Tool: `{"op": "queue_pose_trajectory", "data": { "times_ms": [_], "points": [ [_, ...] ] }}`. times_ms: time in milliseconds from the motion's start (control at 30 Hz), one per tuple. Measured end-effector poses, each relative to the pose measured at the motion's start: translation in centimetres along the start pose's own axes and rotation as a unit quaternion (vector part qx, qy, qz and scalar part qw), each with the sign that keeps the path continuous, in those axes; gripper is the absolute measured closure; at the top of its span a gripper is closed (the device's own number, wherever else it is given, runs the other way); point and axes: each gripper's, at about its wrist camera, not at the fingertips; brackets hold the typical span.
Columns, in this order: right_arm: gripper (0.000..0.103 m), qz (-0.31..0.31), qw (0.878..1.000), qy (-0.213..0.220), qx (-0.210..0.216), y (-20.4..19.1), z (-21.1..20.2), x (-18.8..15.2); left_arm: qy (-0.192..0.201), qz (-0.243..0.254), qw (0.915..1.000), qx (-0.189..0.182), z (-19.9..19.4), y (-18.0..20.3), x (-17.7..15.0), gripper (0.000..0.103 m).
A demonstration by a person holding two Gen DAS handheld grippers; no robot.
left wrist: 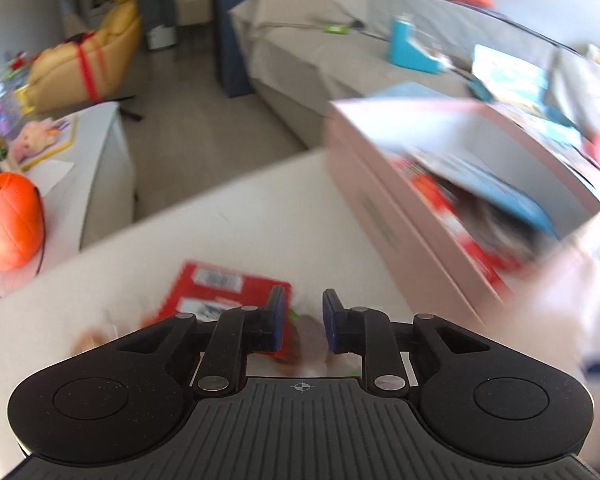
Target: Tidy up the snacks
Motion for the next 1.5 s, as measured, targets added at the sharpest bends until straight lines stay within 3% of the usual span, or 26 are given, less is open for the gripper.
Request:
{"op": "queue_pose_trajectory", "data": {
  "times_ms": [133,267,433,500,567,600,767,933,1067,1200,1333,1500],
  "points": [
    [0.011,-0.002,1.0,0.0,-0.003,-0.1,0.0,0.0,-0.005,-0.006,0.9991,-0.041,-2.4,1.6,-1.6,0.078],
    [0.011,-0.006,1.0,0.0,-0.006,-0.2,0.0,0.0,-0.006,-0.047,0.9989,-0.005,-4.1,1.7,-2.6,0.077],
    [0.011,-0.009,1.0,0.0,-0.01,-0.3,0.2,0.0,-0.008,-0.132,0.991,0.018,-3.3,-0.4,-2.5,0.076],
    [0.011,-0.01,1.0,0.001,-0.011,-0.4,0.1,-0.1,-0.02,-0.128,0.991,0.032,-2.1,-0.6,-2.0,0.074],
    [0.011,-0.009,1.0,0.001,-0.01,-0.4,0.1,-0.1,-0.026,-0.127,0.9913,0.026,-1.0,-0.6,-1.6,0.057],
    [0.011,-0.008,1.0,0.001,-0.01,-0.3,0.1,-0.1,-0.032,-0.123,0.9917,0.024,-0.5,-0.5,-1.3,0.054],
    [0.01,-0.005,1.0,0.0,-0.006,-0.2,0.1,-0.1,-0.031,-0.045,0.997,0.054,0.0,1.5,-1.0,0.056],
    [0.01,-0.001,1.0,0.001,0.002,0.1,0.0,0.0,0.005,-0.06,0.998,0.021,-3.0,2.5,-4.7,0.061],
    [0.01,-0.002,1.0,-0.001,0.007,0.0,0.0,0.0,0.02,-0.061,0.9974,0.033,-6.6,4.5,-8.7,0.061],
    [0.01,-0.005,1.0,-0.004,0.008,0.0,0.1,0.1,0.04,-0.094,0.994,0.04,-9.4,5.5,-12.0,0.061],
    [0.01,-0.05,0.999,-0.007,-0.01,-2.1,-0.4,-0.5,0.055,-0.132,0.9889,0.039,-11.1,5.1,-13.9,0.061],
    [0.01,-0.117,0.992,-0.051,0.013,-6.1,-0.9,-2.5,0.072,-0.15,0.9854,0.033,-11.2,4.8,-14.5,0.06]
  ]
}}
Point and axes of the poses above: each gripper's, at about its wrist camera, not at the fingertips, and z roughly the way its jaws point, y to its right, x to its top, and after that the axes turned 13 degrees about z, right-handed
